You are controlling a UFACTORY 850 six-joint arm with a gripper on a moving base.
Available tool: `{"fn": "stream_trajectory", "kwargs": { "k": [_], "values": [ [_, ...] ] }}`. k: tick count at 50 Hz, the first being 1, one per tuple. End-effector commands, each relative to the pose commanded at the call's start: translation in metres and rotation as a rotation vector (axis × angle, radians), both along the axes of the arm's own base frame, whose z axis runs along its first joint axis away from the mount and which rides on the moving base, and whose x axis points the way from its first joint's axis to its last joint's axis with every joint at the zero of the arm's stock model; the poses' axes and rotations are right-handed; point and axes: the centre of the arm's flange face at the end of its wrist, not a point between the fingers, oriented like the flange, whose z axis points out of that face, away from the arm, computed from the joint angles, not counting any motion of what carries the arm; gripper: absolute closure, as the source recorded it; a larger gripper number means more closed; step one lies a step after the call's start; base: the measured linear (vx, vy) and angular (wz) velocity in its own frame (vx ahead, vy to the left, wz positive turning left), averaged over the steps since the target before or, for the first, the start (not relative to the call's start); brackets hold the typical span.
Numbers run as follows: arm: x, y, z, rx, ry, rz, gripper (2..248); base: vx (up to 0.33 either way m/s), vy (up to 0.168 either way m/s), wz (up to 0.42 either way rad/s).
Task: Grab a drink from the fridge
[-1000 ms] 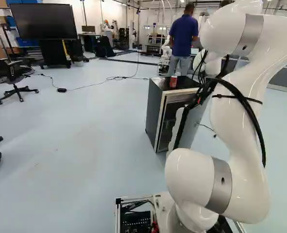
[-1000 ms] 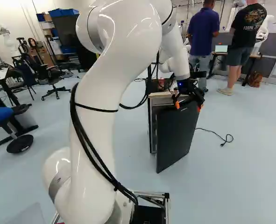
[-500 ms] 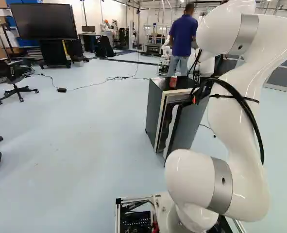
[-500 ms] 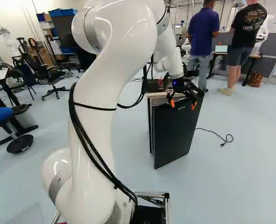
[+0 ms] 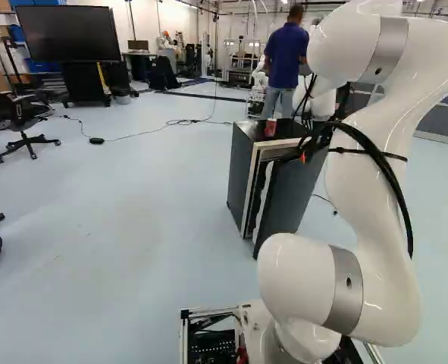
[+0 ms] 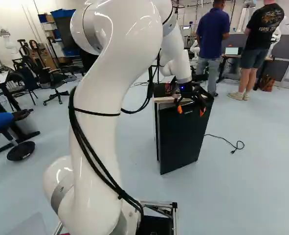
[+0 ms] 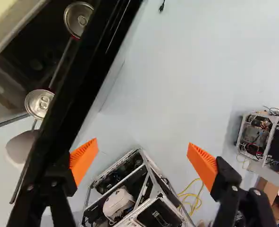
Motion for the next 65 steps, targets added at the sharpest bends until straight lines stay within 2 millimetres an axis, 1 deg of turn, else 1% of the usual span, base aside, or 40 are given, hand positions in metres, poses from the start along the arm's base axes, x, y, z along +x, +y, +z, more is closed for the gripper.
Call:
{"fn": "stream_trajectory", "kwargs": {
  "k": [15,26,38,43,65],
  "values": [
    [-0.020,-0.001,0.000,-0.007,-0.045,-0.001,3,0.000,0.000,0.000],
    [-0.027,0.008,0.001,-0.017,-0.100,0.024,3,0.000,0.000,0.000],
    [-0.033,0.026,0.003,-0.039,-0.184,0.078,3,0.000,0.000,0.000],
    [-0.037,0.030,0.004,-0.050,-0.217,0.098,3,0.000,0.000,0.000],
    [-0.052,0.025,-0.015,-0.087,-0.340,0.158,3,0.000,0.000,0.000]
  ]
}}
